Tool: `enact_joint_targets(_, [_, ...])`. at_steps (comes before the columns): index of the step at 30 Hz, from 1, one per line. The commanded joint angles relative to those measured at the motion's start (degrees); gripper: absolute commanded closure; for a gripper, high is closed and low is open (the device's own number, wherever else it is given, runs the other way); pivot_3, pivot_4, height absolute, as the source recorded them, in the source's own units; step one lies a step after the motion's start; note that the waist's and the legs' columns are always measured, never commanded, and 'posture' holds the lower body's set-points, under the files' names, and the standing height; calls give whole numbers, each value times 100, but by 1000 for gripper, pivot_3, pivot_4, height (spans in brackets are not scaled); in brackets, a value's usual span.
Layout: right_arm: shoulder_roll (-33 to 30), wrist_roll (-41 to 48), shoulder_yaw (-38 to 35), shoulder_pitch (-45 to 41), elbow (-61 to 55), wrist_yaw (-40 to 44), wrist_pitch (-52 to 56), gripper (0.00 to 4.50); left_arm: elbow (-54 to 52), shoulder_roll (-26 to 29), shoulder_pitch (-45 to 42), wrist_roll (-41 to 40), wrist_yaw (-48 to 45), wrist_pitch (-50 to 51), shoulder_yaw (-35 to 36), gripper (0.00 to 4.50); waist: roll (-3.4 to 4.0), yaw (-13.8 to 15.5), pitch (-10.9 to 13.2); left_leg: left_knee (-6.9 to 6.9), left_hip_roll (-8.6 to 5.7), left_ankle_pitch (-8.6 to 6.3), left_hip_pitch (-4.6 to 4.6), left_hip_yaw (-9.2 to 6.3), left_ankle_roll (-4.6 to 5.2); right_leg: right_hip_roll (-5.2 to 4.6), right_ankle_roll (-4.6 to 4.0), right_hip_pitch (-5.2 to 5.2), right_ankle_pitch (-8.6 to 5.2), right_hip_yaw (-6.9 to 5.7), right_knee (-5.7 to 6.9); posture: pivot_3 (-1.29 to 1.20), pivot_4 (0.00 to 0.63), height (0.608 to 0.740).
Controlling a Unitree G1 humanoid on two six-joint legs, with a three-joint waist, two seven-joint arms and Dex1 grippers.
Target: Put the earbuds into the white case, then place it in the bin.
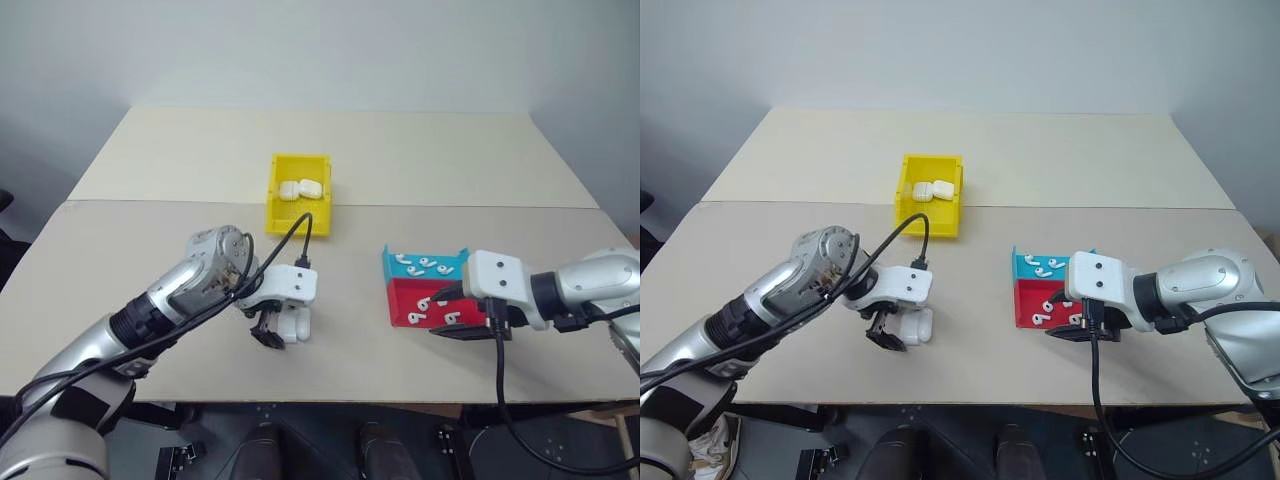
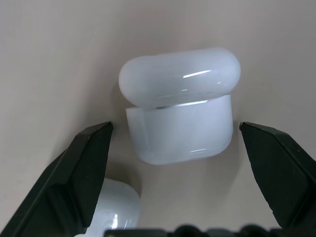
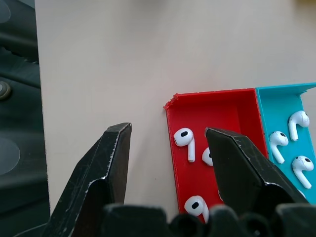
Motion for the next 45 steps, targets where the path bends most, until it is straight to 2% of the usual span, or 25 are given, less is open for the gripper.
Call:
enact_joint_targets(1, [-3, 63, -148, 12, -140, -51, -40, 1628, -114, -20, -105, 12, -37, 193, -74, 22, 0, 2, 0, 0, 0, 0, 0, 0, 0, 0, 0, 0, 0, 0, 0, 0, 150, 740])
enact_joint_targets(15, [-52, 154, -216, 165, -206, -120, -20, 1628, -420, 27, 21, -71, 82, 621, -210, 22, 0, 3, 0, 1, 0, 0, 1, -1, 0, 0, 0, 1, 0, 0, 1, 0, 150, 740])
enact_joint_targets(18, [-44, 144, -181, 123, -183, -127, -10, 1628, -384, 61, 49, -70, 127, 595, -214, 625, 0, 6, 0, 1, 0, 0, 0, -1, 0, -1, 0, 1, 0, 0, 0, 0, 150, 740])
enact_joint_targets(21, [-40, 141, -163, 102, -177, -128, -4, 1628, -362, 52, 78, -45, 266, 596, -193, 1603, 0, 6, 0, 1, 0, 0, 0, -1, 0, 0, 0, 1, 0, 0, 0, 0, 150, 740])
enact_joint_targets(22, [-36, 143, -156, 94, -177, -132, 6, 1628, -363, 40, 99, -51, 327, 597, -161, 1749, 0, 7, 0, 1, 0, 0, 1, -1, 0, 0, 0, 1, 0, 0, 0, 0, 150, 740])
enact_joint_targets(25, [-35, 151, -166, 106, -183, -135, 11, 1628, -420, 42, 202, -157, 468, 447, 34, 1749, 0, 18, 0, 2, 0, 0, 2, -1, 0, -1, 0, 4, 0, 0, 1, 0, 150, 740])
enact_joint_targets(29, [-44, 175, -221, 162, -196, -137, 12, 1628, -579, 212, 389, -512, 502, 78, 618, 1749, 0, 34, 0, 2, 0, 0, 2, -1, 0, -1, 0, 2, 0, 0, 2, 0, 150, 740])
enact_joint_targets(33, [0, 273, -403, 259, -178, -233, 104, 1628, -631, 89, 882, -1664, 696, -319, 2271, 1749, -1, 33, 0, 1, 1, 0, -5, -2, 0, -1, 0, -6, 0, -1, 0, 0, 150, 740])
enact_joint_targets(36, [-3, 357, -583, 353, -133, -277, 112, 1628, -666, -367, 1233, -2555, 1041, -701, 3446, 1749, 0, 37, 0, 3, 2, 0, -6, -3, 0, -4, 0, -4, 0, -3, 2, 0, 150, 740])
enact_joint_targets(38, [-7, 425, -720, 382, -62, -264, 103, 1628, -689, -714, 1302, -3040, 1302, -677, 3931, 1749, 0, 52, 0, 8, 1, 0, -5, -3, 1, -4, 0, -1, 0, -4, 3, 0, 150, 740])
enact_joint_targets(40, [-30, 465, -768, 314, 55, -213, 86, 1628, -706, -1158, 1388, -3397, 1606, -953, 4247, 1749, 0, 59, 0, 12, 0, 0, -4, -4, 0, -5, 2, 5, 1, -6, 3, 0, 150, 740])
enact_joint_targets(45, [-151, 229, -503, -231, 479, -66, -54, 1628, -576, -2000, 1333, -4739, 1823, -567, 4584, 1749, 1, 39, 0, 18, 0, 0, -3, -3, 0, -4, 7, 7, 6, -3, 3, 0, 150, 740])
